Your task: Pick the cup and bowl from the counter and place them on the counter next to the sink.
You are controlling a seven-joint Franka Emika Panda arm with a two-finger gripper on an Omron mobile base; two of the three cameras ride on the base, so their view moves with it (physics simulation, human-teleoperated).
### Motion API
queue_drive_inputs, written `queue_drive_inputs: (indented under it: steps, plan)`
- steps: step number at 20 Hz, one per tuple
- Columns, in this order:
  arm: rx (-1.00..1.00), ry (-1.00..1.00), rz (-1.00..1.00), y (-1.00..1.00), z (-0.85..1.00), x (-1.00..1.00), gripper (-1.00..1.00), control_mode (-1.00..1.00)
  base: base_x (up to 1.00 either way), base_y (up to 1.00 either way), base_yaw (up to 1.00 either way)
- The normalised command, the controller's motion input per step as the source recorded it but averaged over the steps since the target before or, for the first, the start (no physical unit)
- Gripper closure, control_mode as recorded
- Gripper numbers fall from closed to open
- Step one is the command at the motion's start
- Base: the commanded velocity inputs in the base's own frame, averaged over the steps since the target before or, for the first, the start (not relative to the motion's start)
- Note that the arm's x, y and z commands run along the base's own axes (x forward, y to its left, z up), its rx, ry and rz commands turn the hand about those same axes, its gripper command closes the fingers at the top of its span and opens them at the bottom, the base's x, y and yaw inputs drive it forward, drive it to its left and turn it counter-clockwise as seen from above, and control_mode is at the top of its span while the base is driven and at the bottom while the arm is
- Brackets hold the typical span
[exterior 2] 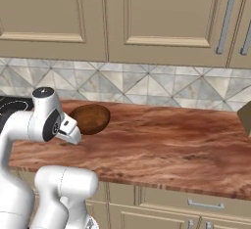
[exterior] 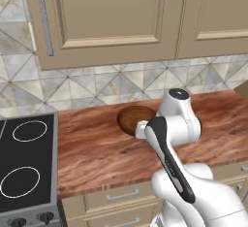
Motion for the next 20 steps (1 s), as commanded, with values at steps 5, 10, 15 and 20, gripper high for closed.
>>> queue_drive_inputs:
  steps: [5,10,15,20]
  plan:
    - [0.00,0.00,0.00,0.00,0.00,0.00,-1.00,1.00,0.00,0.00,0.01]
    - [0.00,0.00,0.00,0.00,0.00,0.00,-1.00,1.00,0.00,0.00,0.00]
    - [0.02,0.02,-0.02,-0.04,-0.06,-0.02,-1.00,-1.00,0.00,0.00,0.00]
    - [0.14,0.01,-0.08,-0.21,-0.30,-0.20,-1.00,-1.00,0.00,0.00,0.00]
